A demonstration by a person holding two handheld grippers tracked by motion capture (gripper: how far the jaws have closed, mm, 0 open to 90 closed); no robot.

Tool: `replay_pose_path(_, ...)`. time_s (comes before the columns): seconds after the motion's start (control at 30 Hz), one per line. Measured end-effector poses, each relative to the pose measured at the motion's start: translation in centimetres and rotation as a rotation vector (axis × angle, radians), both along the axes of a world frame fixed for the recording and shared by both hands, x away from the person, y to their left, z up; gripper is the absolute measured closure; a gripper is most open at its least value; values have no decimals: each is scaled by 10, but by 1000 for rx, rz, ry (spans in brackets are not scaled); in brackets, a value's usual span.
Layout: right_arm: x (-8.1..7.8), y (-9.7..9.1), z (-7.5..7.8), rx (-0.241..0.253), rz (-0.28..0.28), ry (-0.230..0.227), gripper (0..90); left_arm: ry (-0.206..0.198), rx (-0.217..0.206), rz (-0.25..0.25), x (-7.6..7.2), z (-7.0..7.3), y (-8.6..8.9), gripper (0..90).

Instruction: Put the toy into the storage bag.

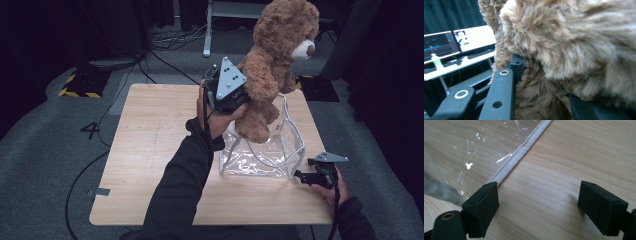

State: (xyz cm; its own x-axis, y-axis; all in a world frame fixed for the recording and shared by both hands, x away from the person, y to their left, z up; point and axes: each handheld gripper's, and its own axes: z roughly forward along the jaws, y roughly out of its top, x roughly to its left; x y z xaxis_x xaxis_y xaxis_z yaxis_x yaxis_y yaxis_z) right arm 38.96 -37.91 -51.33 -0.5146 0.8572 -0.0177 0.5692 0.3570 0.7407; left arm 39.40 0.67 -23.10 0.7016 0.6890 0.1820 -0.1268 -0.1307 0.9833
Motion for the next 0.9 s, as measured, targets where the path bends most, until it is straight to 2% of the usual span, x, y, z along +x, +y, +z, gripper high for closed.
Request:
replay_pose_path(0.2,0,0,0,1,-2,2,169,23,-24,-30,3,-9,-17,681)
replay_pose_path(0.37,0,0,0,2,-2,3,169,28,-17,-44,4,-14,-26,680)
replay_pose_path(0.67,0,0,0,1,-2,2,169,66,22,-54,13,-33,-46,677)
replay_pose_path(0.9,0,0,0,1,0,2,169,76,67,-47,19,-42,-56,674)
